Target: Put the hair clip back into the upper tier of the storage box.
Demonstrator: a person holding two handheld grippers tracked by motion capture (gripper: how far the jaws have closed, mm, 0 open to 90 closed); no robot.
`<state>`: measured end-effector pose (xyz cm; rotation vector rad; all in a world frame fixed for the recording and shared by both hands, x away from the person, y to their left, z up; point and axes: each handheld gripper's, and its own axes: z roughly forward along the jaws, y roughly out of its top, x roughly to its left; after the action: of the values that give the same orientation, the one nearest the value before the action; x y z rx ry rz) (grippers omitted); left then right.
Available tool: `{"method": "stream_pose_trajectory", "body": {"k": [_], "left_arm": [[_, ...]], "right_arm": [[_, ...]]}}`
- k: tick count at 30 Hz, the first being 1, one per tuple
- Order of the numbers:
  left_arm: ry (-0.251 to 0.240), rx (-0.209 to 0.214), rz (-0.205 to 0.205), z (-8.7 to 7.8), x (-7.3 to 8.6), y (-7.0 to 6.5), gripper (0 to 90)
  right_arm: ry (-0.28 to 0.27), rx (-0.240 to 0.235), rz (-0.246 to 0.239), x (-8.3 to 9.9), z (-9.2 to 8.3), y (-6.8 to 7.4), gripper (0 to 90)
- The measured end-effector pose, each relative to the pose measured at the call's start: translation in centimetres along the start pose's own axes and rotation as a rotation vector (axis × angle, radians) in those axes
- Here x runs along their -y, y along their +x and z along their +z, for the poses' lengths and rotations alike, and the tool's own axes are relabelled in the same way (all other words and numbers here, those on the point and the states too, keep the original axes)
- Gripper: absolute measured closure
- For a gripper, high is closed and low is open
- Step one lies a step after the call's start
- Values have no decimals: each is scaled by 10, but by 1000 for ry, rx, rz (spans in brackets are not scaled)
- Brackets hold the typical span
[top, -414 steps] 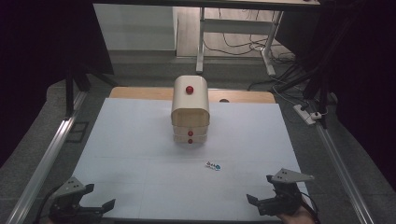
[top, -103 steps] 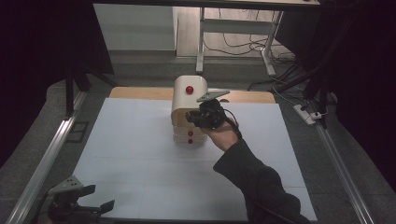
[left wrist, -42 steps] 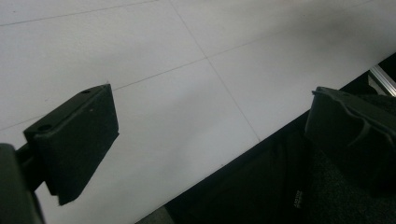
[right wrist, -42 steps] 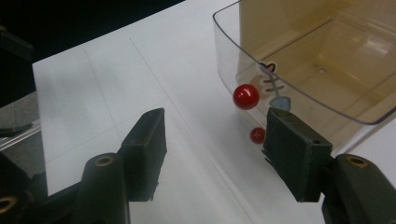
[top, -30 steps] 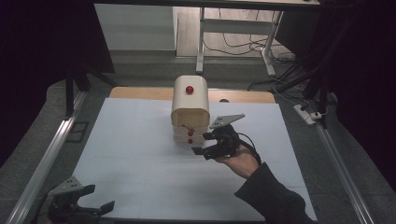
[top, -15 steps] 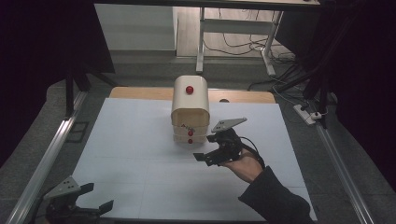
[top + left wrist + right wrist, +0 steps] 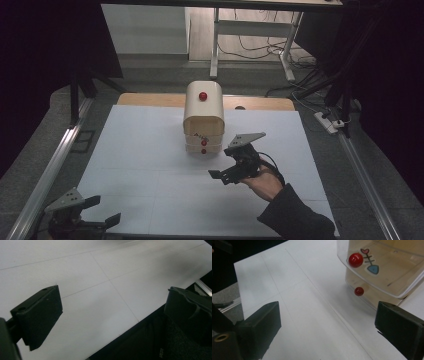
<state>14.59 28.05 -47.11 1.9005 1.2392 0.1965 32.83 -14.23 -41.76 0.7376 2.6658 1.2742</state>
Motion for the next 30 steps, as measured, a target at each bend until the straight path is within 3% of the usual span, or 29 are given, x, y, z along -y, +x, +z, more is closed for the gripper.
{"method": "stream_pose_trajectory", "body": {"k": [10, 20, 30], "left_arm": [[0, 3, -4, 0, 0, 1, 19], [6, 1, -7, 0, 0, 1, 22], [5, 7, -12, 0, 0, 1, 23]], "right_arm": [[-5, -3, 13, 14, 1, 1, 40], [-45, 7, 26, 26, -11, 0, 38], [-34, 19, 24, 35, -19, 1, 28]]}}
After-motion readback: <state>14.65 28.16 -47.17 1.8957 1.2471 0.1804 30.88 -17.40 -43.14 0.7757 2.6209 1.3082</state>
